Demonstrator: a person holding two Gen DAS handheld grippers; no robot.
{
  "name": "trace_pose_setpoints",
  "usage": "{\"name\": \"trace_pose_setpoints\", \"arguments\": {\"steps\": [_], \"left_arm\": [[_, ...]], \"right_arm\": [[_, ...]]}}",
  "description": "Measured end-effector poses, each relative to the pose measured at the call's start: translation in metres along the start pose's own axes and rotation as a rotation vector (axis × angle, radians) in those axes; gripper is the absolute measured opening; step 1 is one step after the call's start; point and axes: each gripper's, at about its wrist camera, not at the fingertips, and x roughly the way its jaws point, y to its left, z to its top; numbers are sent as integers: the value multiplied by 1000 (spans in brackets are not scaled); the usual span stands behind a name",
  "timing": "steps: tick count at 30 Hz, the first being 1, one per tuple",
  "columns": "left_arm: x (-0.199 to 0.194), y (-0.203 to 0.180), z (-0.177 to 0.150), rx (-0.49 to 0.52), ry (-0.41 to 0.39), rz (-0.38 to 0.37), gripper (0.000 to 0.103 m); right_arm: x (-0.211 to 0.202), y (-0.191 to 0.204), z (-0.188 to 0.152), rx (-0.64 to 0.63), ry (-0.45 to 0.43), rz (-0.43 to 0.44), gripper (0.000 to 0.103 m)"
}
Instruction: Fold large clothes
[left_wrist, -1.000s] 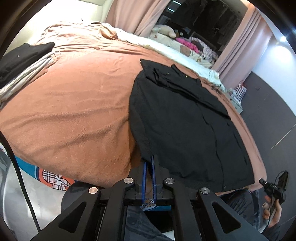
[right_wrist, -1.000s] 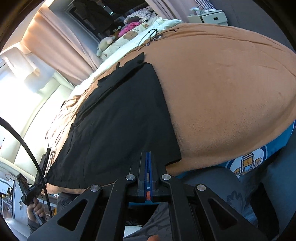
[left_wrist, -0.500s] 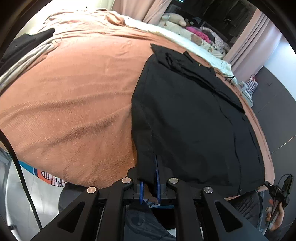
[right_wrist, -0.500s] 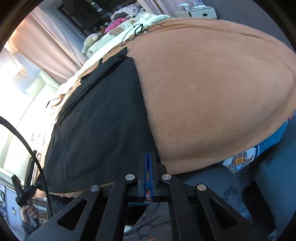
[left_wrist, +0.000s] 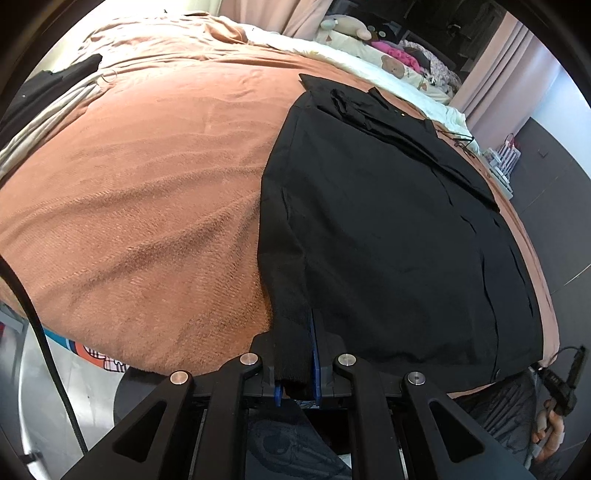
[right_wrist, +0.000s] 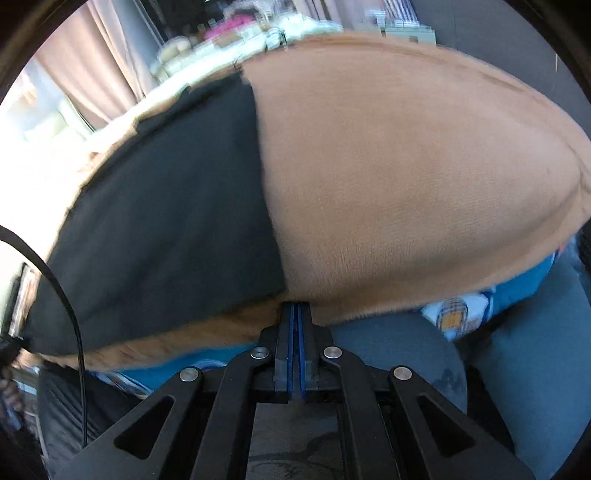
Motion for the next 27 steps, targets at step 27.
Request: {"name": "trace_pose_setpoints", "arguments": {"steps": [27], "left_arm": [[-3, -3, -3, 20, -10, 1, 11]], "right_arm": [[-31, 16, -59, 26, -230, 41, 0]]}}
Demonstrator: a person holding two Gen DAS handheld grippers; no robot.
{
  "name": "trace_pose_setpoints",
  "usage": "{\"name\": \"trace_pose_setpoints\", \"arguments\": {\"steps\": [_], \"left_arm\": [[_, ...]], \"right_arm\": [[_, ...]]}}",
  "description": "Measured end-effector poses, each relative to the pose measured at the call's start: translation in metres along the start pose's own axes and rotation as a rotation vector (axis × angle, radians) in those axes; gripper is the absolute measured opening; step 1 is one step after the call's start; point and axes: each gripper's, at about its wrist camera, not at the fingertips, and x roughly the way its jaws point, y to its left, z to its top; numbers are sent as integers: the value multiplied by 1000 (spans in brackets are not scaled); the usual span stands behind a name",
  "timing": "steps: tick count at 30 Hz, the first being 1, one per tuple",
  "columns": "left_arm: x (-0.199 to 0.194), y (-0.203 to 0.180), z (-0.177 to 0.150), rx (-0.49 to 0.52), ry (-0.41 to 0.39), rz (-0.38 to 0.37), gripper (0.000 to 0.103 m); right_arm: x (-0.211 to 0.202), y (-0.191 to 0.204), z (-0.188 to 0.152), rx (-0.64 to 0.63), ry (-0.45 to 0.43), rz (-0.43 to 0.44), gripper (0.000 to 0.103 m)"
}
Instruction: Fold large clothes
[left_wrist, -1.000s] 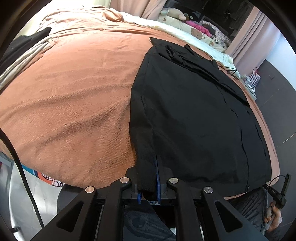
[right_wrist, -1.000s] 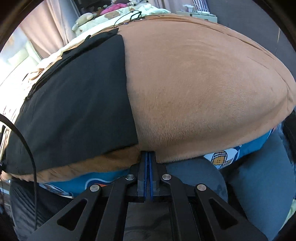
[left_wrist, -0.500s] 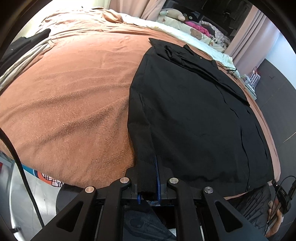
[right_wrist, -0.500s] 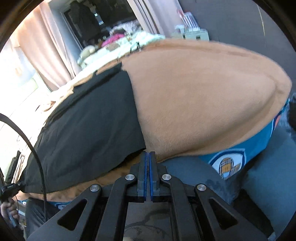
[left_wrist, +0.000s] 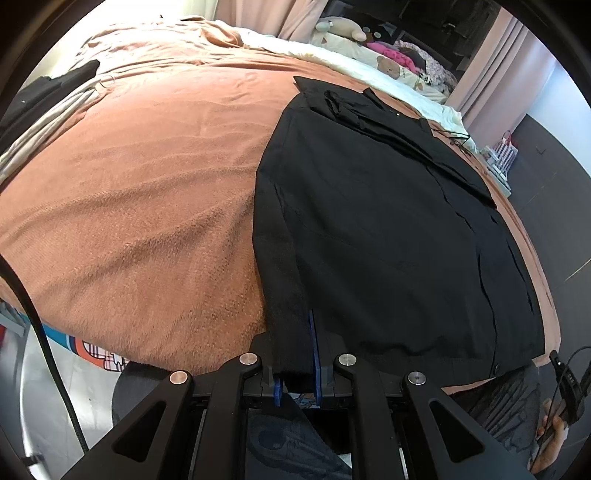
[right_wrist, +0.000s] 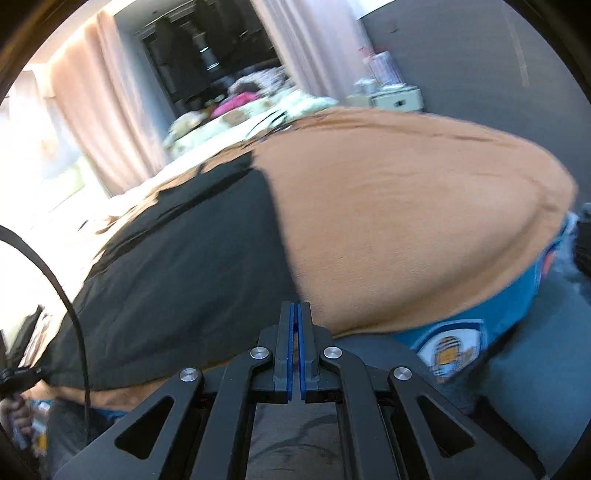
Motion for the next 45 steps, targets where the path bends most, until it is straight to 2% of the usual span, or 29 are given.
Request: {"name": "trace_pose_setpoints", "arguments": {"steps": [7, 10, 12, 15, 16, 18, 20, 21, 24, 29, 32, 34, 37, 39, 42, 43, 44, 45], "left_arm": [[0, -1, -1, 6, 1, 2, 11], [0, -2, -1, 11, 2, 4, 11], [0, -3, -1, 13, 3, 6, 11], [0, -5, -2, 16, 1, 9, 11], [-1, -6, -2, 16, 1, 9, 11], [0, -7, -2, 15, 0, 8, 11], [-1, -7, -3, 13, -1, 7, 11], [-1, -8, -3, 14, -2, 6, 11], [-3, -10, -3, 18, -6, 3, 11], [-10, -10, -6, 16, -22, -14, 11], [-13, -11, -9, 21, -26, -23, 11], [-15, -10, -12, 27, -27, -28, 11], [-16, -7, -16, 25, -24, -34, 11], [-17, -7, -16, 23, -24, -39, 11], [-19, -9, -16, 29, -31, -44, 11], [-20, -9, -15, 32, -34, -45, 11], [-21, -9, -15, 34, -36, -46, 11], [-21, -10, -14, 37, -39, -47, 11]], "right_arm": [[8, -6, -9, 38, 20, 68, 0], [10, -10, -4, 47, 23, 77, 0], [13, -5, -3, 21, 29, 32, 0], [9, 7, 2, -34, 1, -107, 0], [7, 10, 4, -39, -1, -112, 0], [7, 8, 4, -24, 7, -96, 0], [7, -4, 5, 31, 11, -15, 0], [9, -10, 6, 58, 24, -4, 0], [12, -15, 4, 71, 48, -39, 0], [7, 5, 9, -23, 53, -38, 0], [6, -7, 9, 19, 50, 4, 0], [-6, -23, 5, 74, 3, 86, 0], [-11, -41, 3, 133, -24, 129, 0], [-7, -39, 4, 110, 3, 106, 0], [-1, -21, 10, 2, 39, 87, 0], [-1, -17, 12, -25, 41, 86, 14], [1, -11, 15, -37, 40, 90, 45], [1, -11, 18, -46, 44, 111, 64]]}}
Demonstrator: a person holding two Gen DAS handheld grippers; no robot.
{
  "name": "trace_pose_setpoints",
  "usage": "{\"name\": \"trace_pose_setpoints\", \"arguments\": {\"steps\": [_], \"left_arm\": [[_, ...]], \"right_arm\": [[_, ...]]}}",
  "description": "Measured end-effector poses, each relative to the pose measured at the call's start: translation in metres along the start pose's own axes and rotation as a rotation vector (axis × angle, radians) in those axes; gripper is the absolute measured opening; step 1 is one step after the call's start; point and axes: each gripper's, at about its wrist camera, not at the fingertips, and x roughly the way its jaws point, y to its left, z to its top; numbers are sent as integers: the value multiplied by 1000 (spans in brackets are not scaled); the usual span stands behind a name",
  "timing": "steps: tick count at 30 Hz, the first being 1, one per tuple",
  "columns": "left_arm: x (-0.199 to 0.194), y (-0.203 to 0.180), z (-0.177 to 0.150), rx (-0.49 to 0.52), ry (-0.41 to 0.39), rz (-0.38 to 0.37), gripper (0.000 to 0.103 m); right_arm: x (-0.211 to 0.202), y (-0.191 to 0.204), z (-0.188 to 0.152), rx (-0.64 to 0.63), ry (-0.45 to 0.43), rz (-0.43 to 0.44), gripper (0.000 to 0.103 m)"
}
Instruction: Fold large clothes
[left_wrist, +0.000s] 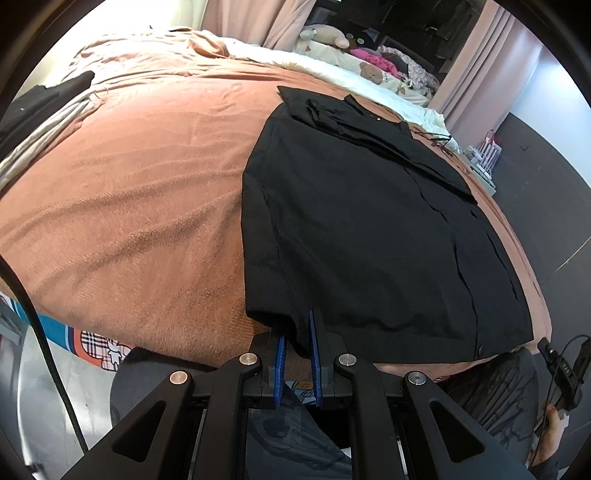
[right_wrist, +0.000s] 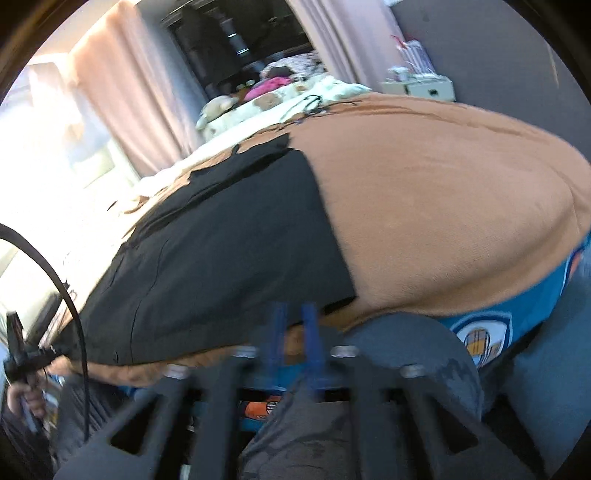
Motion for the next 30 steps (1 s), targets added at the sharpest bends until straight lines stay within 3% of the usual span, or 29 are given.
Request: {"name": "trace_pose_setpoints", "arguments": {"steps": [1, 2, 5, 11, 17, 28, 30], "left_arm": [[-1, 0, 0, 3, -2, 0, 11], [0, 1, 1, 5, -2, 0, 11], [-1, 3, 0, 8, -3, 4, 11], [-3, 5, -5, 9, 2, 14, 11], [-4, 5, -5, -1, 1, 16, 11], [7, 14, 1, -23, 17, 33, 11], [12, 17, 3, -32, 28, 33, 11]], "right_arm": [[0, -2, 3, -1, 7, 16, 97], [-1, -3, 6, 3, 8, 28, 103], [-2, -25, 10, 81, 34, 55, 103], [-12, -81, 11, 275, -18, 158, 103], [14, -96, 21, 359, 70, 311, 103], [69, -120, 43, 418, 195, 315, 103], [68, -118, 45, 411, 194, 269, 103]]}}
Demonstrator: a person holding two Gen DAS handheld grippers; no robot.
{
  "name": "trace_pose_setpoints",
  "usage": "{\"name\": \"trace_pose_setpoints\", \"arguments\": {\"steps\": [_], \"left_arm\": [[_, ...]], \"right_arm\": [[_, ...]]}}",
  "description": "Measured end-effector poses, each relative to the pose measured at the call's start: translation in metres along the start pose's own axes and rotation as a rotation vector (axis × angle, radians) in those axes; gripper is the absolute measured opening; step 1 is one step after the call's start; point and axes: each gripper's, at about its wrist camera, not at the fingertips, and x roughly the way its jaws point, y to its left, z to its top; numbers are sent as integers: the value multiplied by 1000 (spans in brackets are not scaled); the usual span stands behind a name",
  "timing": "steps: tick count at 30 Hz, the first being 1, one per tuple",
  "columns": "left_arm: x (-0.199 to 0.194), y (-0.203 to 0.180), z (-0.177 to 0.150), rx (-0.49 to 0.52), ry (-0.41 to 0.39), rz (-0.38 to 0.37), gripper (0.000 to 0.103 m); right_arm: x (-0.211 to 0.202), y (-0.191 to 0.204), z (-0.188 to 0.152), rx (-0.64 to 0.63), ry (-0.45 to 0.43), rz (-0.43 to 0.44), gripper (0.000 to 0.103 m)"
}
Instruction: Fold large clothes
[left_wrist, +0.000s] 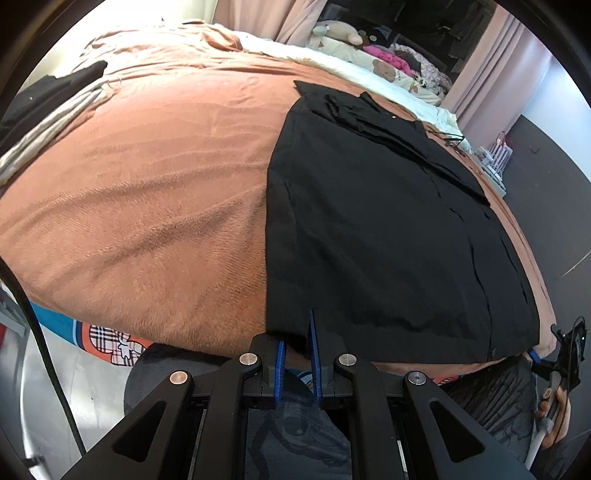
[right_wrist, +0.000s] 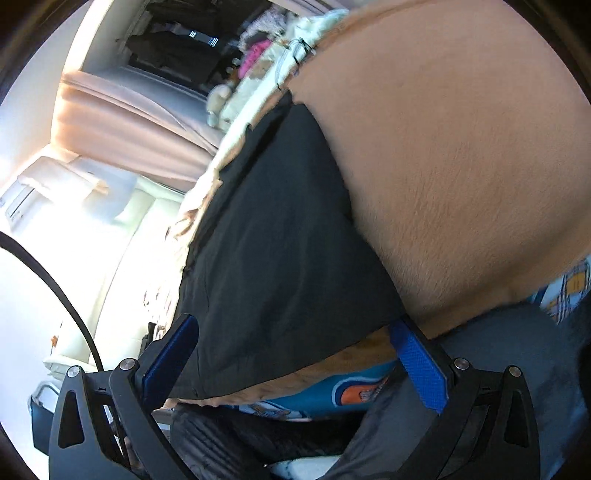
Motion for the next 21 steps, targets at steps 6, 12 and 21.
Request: {"name": "trace_pose_setpoints", "arguments": {"steps": [6, 12, 21], "left_arm": [[9, 0, 8, 10, 13, 4, 11], [11, 1, 11, 25, 16, 6, 11], [6, 10, 8, -15, 6, -54, 11]], "right_arm": [[-11, -4, -1, 12, -74, -20, 103], [-16, -7, 5, 0, -92, -6, 103], [-11, 1, -14, -55, -181, 39, 103]]}}
